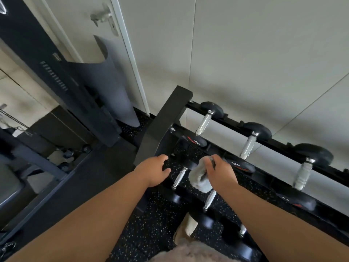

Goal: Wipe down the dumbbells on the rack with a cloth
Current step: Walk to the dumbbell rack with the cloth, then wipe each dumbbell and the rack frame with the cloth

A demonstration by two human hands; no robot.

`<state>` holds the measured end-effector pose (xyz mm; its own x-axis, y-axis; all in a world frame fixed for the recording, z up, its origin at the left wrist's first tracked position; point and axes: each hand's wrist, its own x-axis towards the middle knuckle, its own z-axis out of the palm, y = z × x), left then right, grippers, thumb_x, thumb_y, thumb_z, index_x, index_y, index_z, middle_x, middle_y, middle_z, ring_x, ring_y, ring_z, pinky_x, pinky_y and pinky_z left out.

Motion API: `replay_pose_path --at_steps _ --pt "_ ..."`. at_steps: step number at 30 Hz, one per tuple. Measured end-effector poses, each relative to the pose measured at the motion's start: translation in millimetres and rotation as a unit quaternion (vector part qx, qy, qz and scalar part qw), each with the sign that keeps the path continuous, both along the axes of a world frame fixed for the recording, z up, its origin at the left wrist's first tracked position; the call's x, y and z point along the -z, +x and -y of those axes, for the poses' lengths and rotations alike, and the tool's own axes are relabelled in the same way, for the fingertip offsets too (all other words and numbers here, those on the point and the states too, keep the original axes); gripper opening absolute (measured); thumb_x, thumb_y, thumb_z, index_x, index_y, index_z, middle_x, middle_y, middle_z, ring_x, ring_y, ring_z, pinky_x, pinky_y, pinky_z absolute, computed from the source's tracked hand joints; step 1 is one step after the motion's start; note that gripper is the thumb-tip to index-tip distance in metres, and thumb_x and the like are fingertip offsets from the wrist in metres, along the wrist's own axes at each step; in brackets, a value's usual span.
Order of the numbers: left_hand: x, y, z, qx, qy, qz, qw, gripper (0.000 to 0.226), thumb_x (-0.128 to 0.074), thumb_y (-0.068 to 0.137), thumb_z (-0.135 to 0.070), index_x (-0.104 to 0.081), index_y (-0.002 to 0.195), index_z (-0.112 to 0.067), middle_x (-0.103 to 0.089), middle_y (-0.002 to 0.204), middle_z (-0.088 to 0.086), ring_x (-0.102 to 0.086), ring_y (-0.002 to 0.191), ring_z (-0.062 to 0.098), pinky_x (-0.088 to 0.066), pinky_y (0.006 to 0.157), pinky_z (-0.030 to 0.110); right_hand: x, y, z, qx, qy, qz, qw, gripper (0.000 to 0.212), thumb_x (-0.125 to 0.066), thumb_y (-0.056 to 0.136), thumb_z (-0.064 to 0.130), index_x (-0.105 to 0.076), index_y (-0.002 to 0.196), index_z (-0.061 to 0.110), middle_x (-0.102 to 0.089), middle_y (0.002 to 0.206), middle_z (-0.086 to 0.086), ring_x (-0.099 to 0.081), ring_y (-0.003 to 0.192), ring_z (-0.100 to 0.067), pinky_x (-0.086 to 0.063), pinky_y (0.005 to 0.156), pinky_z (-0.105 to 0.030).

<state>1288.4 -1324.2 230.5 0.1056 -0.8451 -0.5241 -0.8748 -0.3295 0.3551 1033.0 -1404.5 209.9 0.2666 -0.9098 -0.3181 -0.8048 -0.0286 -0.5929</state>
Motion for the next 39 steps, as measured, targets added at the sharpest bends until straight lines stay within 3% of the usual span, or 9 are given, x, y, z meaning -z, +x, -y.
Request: replay_pose_path --at_steps 11,14,18,21,23,25,28,34,39 --pt "-9.2 26.5 111.1 0.02 -0.006 0.019 1.0 0.061 -0.054 0.105 -0.047 -0.037 0.159 -0.026 -0.057 0.15 -0.001 -0.057 0.132 0.02 -0.047 0.105 0.035 14.3 23.6 74.2 0.094 0.066 0.081 0.99 0.035 -0.031 0.106 0.052 -0.054 0.095 0.028 -0.066 0.083 0.0 -0.067 0.074 -0.016 -0.059 0.067 -0.039" --pt "-4.3 26.6 139.0 0.046 -0.011 0.024 0.999 0.056 -0.051 0.107 -0.044 -0.039 0.158 -0.024 -0.058 0.148 0.001 -0.058 0.13 0.021 -0.047 0.104 0.035 13.7 28.6 81.3 0.139 0.077 0.11 0.981 0.035 -0.031 0.107 0.052 -0.056 0.1 0.028 -0.066 0.088 0.001 -0.067 0.077 -0.012 -0.056 0.063 -0.031" --pt "7.5 24.4 174.7 0.093 -0.018 0.025 0.995 0.05 -0.047 0.109 -0.034 -0.039 0.158 -0.027 -0.06 0.145 0.005 -0.06 0.124 0.024 -0.05 0.103 0.038 16.0 33.7 81.9 0.168 0.091 0.12 0.974 0.037 -0.03 0.107 0.055 -0.054 0.118 0.029 -0.066 0.095 0.005 -0.067 0.082 -0.011 -0.06 0.067 -0.033" --pt "13.2 18.7 198.3 0.144 -0.055 0.029 0.988 0.05 -0.049 0.108 -0.028 -0.041 0.157 -0.03 -0.052 0.154 0.001 -0.052 0.137 0.025 -0.046 0.111 0.044 19.0 36.5 81.2 0.165 0.113 0.133 0.971 0.03 -0.047 0.105 0.049 -0.047 0.13 0.034 -0.063 0.103 0.014 -0.066 0.086 -0.006 -0.052 0.064 -0.023" --pt "17.0 16.0 214.2 0.221 -0.087 0.048 0.97 0.054 -0.051 0.106 -0.025 -0.038 0.159 -0.029 -0.041 0.164 0.0 -0.039 0.148 0.025 -0.039 0.119 0.046 20.0 40.9 79.1 0.165 0.122 0.141 0.968 0.037 -0.061 0.1 0.043 -0.044 0.133 0.039 -0.061 0.11 0.018 -0.063 0.093 -0.001 -0.052 0.07 -0.019" --pt "21.0 14.9 233.8 0.314 -0.111 0.086 0.939 0.06 -0.052 0.105 -0.024 -0.034 0.162 -0.028 -0.029 0.17 0.003 -0.029 0.155 0.027 -0.033 0.123 0.048 24.7 48.1 75.2 0.175 0.108 0.135 0.969 0.057 -0.069 0.095 0.04 -0.041 0.144 0.035 -0.058 0.123 0.015 -0.061 0.106 -0.003 -0.055 0.089 -0.024" --pt "26.1 12.3 264.9 0.434 -0.123 0.139 0.881 0.07 -0.051 0.104 -0.025 -0.019 0.166 -0.032 -0.006 0.176 0.001 -0.013 0.16 0.029 -0.02 0.129 0.05 29.8 60.3 70.5 0.197 0.104 0.083 0.971 0.076 -0.067 0.096 0.044 -0.027 0.159 0.031 -0.044 0.143 0.009 -0.054 0.123 -0.013 -0.05 0.106 -0.032" --pt "44.6 13.8 296.8 0.602 -0.121 0.195 0.765 0.096 -0.051 0.097 0.0 0.002 0.167 -0.038 0.024 0.172 -0.008 0.018 0.16 0.024 0.01 0.128 0.052 43.9 87.2 65.5 0.265 0.061 0.023 0.962 0.069 -0.051 0.101 0.055 -0.028 0.159 0.027 -0.037 0.153 0.003 -0.038 0.14 -0.019 -0.037 0.117 -0.04" --pt "62.4 22.8 300.4 0.63 -0.125 0.184 0.744 0.107 -0.056 0.096 -0.005 0.019 0.161 -0.043 0.039 0.165 -0.01 0.032 0.154 0.019 0.012 0.129 0.052 50.8 127.2 61.9 0.33 0.023 0.022 0.943 0.064 -0.036 0.106 0.052 -0.024 0.159 0.017 -0.033 0.16 -0.001 -0.033 0.147 -0.021 -0.031 0.121 -0.04"
